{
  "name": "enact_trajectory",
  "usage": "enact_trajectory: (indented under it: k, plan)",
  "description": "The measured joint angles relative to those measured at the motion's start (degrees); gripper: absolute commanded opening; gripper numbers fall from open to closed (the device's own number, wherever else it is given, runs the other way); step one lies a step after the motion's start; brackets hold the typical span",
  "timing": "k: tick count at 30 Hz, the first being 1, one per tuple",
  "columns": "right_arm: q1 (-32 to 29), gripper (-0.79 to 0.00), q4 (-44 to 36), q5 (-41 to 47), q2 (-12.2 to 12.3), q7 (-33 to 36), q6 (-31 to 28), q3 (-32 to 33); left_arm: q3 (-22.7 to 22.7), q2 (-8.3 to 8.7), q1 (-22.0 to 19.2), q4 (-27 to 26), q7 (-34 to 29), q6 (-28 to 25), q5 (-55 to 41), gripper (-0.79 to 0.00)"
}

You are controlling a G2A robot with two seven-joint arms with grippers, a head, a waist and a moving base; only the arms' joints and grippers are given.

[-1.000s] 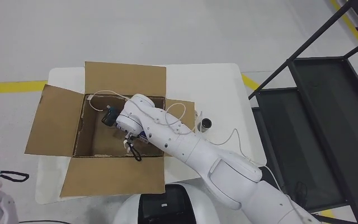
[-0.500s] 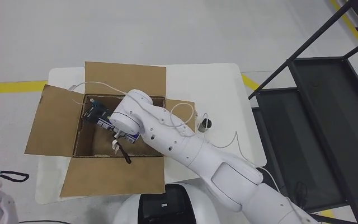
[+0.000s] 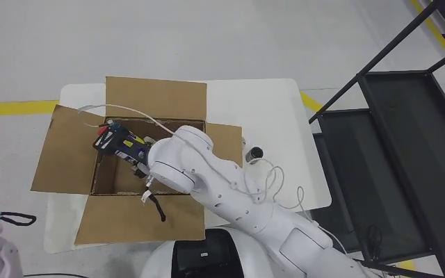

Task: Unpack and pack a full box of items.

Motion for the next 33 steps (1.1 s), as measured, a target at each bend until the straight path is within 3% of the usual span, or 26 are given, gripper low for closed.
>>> enact_trajectory:
  k: [9,15,26,33]
  plan:
    - [-8.1,-0.785,-16.9,-1.9,2.2,-3.8,-0.2,7.7,0.0,0.00,0.0,0.0,0.0,0.0,0.0,0.000]
    - [-14.7,-0.785,-24.7,-6.1,3.4,-11.6,3.1,13.8,0.0,0.00,0.0,0.0,0.0,0.0,0.0,0.000]
    - [-25.6,-0.785,-32.7,-16.0,5.2,-21.6,6.7,21.9,0.0,0.00,0.0,0.0,0.0,0.0,0.0,0.000]
    - [-34.1,-0.785,-35.8,-22.1,5.8,-33.7,13.9,24.8,0.0,0.00,0.0,0.0,0.0,0.0,0.0,0.000]
